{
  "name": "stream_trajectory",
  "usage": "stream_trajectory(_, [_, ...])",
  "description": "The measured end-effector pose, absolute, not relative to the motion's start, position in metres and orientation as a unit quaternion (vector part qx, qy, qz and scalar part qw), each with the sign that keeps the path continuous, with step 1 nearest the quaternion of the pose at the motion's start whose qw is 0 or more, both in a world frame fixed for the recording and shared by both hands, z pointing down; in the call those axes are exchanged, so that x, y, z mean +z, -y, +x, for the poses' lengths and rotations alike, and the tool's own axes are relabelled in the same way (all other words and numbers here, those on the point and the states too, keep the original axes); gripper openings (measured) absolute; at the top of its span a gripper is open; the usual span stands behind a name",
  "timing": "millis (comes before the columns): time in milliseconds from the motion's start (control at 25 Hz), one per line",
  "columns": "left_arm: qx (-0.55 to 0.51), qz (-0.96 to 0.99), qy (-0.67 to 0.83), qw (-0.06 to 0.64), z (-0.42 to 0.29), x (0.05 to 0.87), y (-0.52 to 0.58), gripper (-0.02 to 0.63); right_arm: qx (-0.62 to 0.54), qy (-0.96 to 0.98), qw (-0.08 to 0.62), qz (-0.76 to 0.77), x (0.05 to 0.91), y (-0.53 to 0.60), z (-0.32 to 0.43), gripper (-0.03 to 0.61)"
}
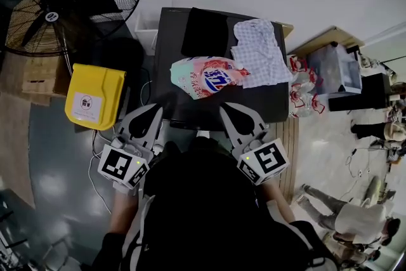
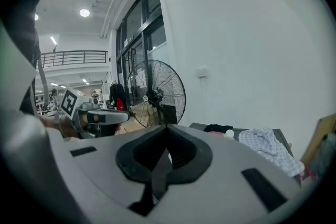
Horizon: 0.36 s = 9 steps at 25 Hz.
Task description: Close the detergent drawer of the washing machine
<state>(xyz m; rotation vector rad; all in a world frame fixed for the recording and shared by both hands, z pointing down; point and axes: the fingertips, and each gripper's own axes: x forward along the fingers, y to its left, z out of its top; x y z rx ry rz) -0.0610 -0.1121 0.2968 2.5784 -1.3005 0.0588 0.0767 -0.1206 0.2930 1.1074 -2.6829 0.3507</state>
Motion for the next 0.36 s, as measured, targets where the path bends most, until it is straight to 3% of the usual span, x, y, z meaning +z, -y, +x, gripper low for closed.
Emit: stream_trajectory(360, [0.007,0.889,0.430,0.157,-0.0631,0.3000,0.1100,0.011,0.124,0.910,0.107,0.380,0.2960,0.1187,0.0770,0.015])
